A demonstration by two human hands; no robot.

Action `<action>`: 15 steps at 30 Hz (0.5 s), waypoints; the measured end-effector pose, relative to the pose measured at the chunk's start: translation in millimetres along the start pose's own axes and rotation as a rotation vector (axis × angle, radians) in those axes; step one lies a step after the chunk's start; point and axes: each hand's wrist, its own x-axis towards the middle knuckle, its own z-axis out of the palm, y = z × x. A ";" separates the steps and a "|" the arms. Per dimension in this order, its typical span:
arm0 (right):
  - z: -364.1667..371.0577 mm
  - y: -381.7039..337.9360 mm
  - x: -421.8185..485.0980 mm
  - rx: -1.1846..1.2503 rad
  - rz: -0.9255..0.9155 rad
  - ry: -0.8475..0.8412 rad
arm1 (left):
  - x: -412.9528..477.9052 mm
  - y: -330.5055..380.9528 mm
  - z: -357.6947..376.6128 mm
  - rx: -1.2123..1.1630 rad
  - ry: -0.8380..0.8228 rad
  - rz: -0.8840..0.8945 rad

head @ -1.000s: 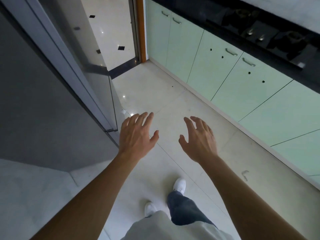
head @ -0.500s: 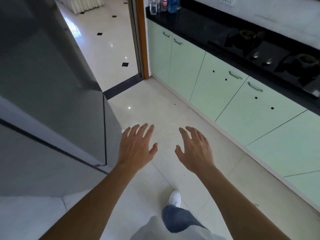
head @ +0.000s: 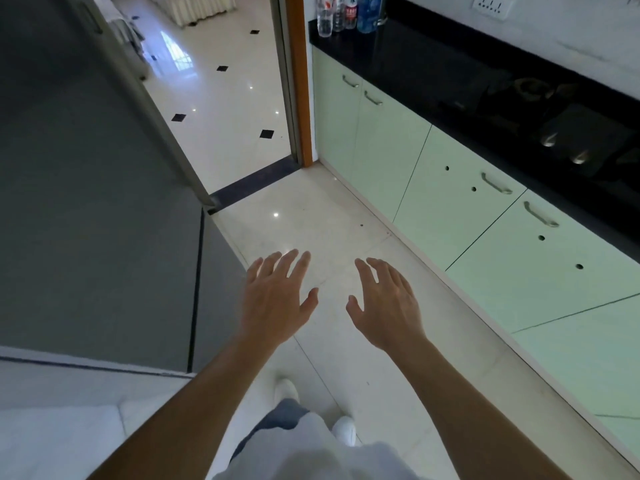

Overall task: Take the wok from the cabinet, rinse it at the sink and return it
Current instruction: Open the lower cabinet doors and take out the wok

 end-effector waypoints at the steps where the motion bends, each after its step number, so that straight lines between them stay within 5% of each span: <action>1: 2.1 1.7 8.4 0.004 0.001 -0.001 | 6.9 -1.2 2.5 0.000 -0.001 -0.003; 15: 17.9 0.1 178.8 0.000 0.035 -0.048 | 167.6 -59.4 22.4 -0.025 -0.042 -0.006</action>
